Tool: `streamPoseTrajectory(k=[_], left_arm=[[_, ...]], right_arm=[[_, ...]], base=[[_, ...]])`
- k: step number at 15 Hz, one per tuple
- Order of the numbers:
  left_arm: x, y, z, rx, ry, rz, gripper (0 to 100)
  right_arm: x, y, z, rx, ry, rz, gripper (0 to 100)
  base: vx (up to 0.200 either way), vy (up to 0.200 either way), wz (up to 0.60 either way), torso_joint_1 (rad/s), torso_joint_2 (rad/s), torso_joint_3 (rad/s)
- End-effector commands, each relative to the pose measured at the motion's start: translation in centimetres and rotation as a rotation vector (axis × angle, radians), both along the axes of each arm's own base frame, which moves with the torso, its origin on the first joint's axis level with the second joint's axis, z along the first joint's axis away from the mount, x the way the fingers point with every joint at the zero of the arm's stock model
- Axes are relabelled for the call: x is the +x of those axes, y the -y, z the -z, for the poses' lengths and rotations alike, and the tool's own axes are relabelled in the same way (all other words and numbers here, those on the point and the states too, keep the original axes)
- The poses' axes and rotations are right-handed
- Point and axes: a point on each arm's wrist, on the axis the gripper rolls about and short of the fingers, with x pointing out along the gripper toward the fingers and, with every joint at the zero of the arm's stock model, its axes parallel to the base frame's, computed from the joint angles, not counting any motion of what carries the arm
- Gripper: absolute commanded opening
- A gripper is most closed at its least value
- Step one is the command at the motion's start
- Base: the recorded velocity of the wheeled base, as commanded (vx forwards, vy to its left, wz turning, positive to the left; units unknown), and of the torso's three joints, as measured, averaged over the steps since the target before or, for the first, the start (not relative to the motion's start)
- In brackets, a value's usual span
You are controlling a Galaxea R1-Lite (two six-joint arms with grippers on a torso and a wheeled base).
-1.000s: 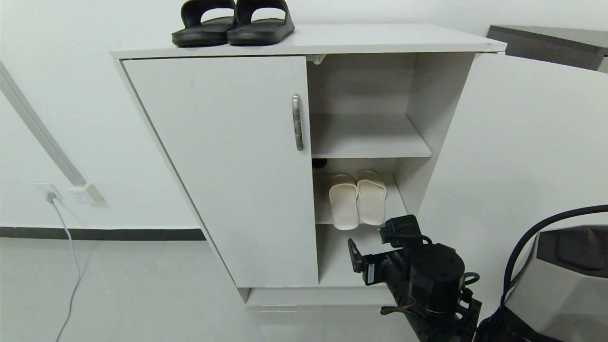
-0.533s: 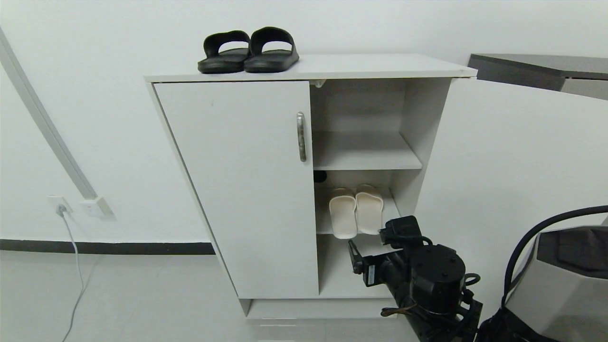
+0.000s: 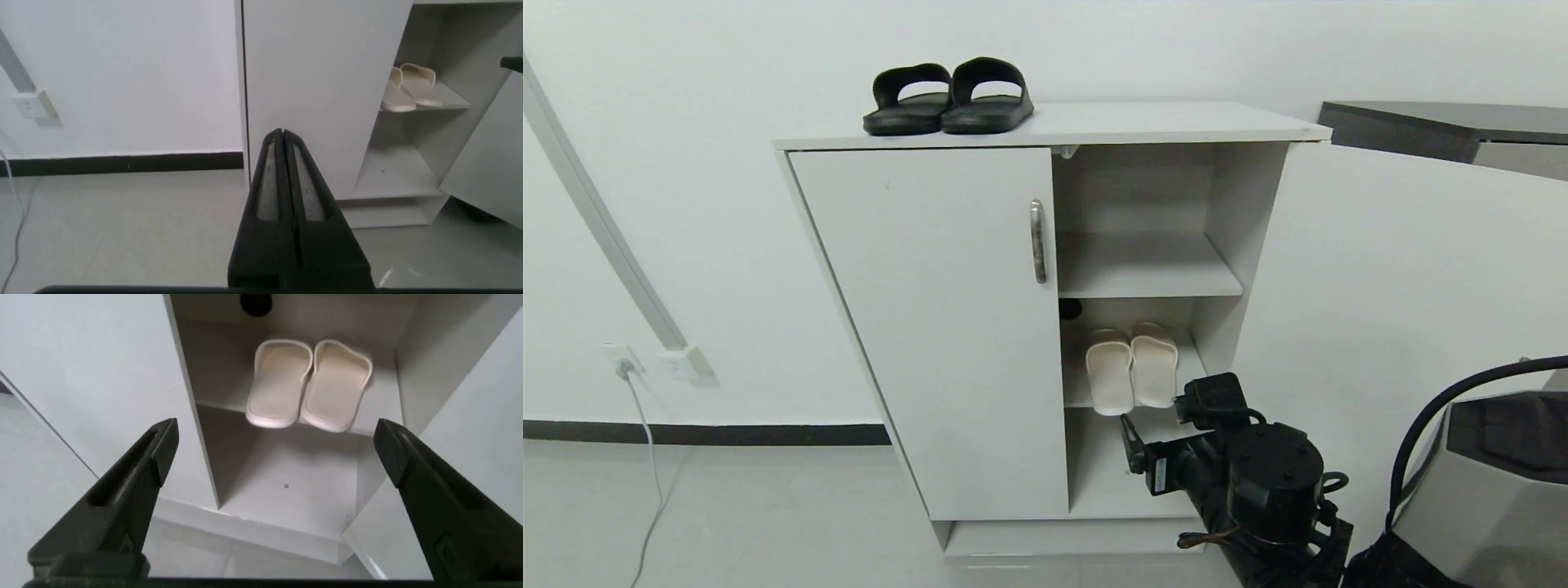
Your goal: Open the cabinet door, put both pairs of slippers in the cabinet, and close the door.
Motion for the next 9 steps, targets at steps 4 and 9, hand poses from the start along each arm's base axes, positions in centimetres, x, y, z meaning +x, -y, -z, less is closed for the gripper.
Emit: streamPoseTrajectory(k=[4, 9], left_arm=[[0.0, 0.0, 0.0, 0.000, -0.001, 0.000, 0], [0.0, 0.0, 0.0, 0.000, -0.001, 0.000, 0]], right_arm=[[-0.3, -0.1, -0.6, 0.013, 0.011, -0.009, 100], [-1.0, -0.3, -1.1, 0.018, 0.018, -0.030, 100]], base=[[0.000, 0.200, 0.00, 0.008, 0.00, 0.002], [0.000, 0.200, 0.00, 0.003, 0.00, 0.006]])
